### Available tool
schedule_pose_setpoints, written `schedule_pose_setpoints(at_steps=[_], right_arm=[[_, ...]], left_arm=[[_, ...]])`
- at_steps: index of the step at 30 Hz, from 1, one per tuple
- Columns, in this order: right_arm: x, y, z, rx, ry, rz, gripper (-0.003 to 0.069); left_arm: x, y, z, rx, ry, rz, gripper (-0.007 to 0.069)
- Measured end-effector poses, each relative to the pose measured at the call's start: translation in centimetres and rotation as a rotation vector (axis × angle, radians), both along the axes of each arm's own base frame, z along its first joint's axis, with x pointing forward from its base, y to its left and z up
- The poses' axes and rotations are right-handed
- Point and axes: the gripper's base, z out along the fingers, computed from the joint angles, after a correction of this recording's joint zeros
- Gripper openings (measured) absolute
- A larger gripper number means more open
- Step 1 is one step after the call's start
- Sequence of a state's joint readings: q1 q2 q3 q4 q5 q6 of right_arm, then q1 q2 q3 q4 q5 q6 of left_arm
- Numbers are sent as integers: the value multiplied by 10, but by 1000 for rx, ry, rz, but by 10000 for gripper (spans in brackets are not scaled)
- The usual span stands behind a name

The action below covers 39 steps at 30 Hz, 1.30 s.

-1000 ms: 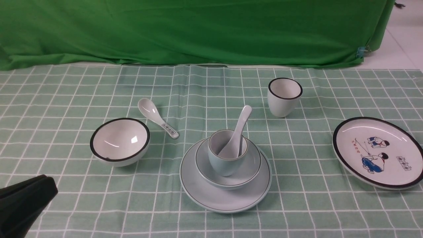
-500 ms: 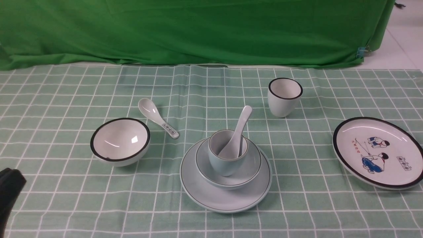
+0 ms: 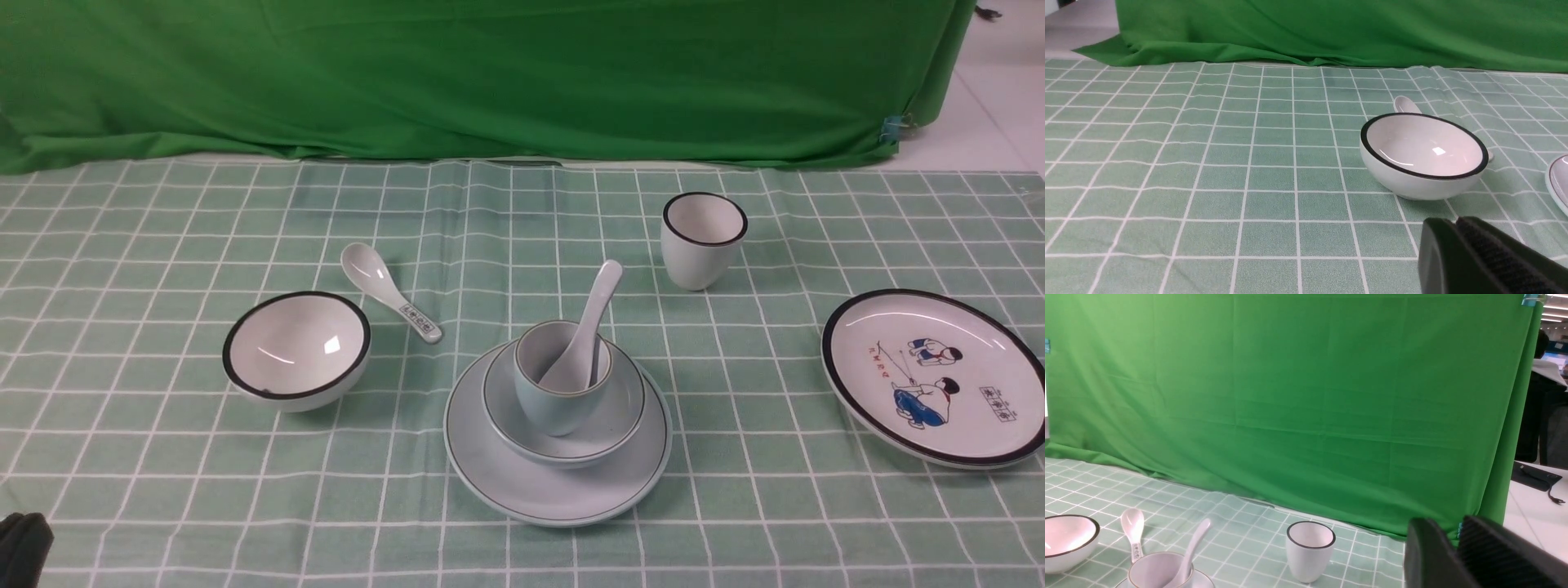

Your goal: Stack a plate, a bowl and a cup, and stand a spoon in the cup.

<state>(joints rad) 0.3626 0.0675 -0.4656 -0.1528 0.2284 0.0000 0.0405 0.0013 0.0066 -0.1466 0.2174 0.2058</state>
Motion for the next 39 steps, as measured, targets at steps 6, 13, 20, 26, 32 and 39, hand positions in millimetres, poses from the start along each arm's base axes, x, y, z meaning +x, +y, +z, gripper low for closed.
schedule_pose_setpoints(at_steps=[6, 13, 20, 26, 32, 39], right_arm=[[0, 0, 0, 0, 0, 0, 174], [0, 0, 0, 0, 0, 0, 188], [0, 0, 0, 0, 0, 0, 211], [0, -1, -3, -22, 22, -32, 215], [15, -4, -46, -87, 162, -227, 216], [28, -9, -147, -114, 416, -353, 222]], left_arm=[[0, 1, 0, 51, 4, 4, 11], [0, 1, -1, 63, 8, 5, 11], [0, 1, -1, 63, 8, 5, 11], [0, 1, -1, 63, 8, 5, 13], [0, 1, -1, 63, 8, 5, 13], [0, 1, -1, 64, 8, 5, 13]])
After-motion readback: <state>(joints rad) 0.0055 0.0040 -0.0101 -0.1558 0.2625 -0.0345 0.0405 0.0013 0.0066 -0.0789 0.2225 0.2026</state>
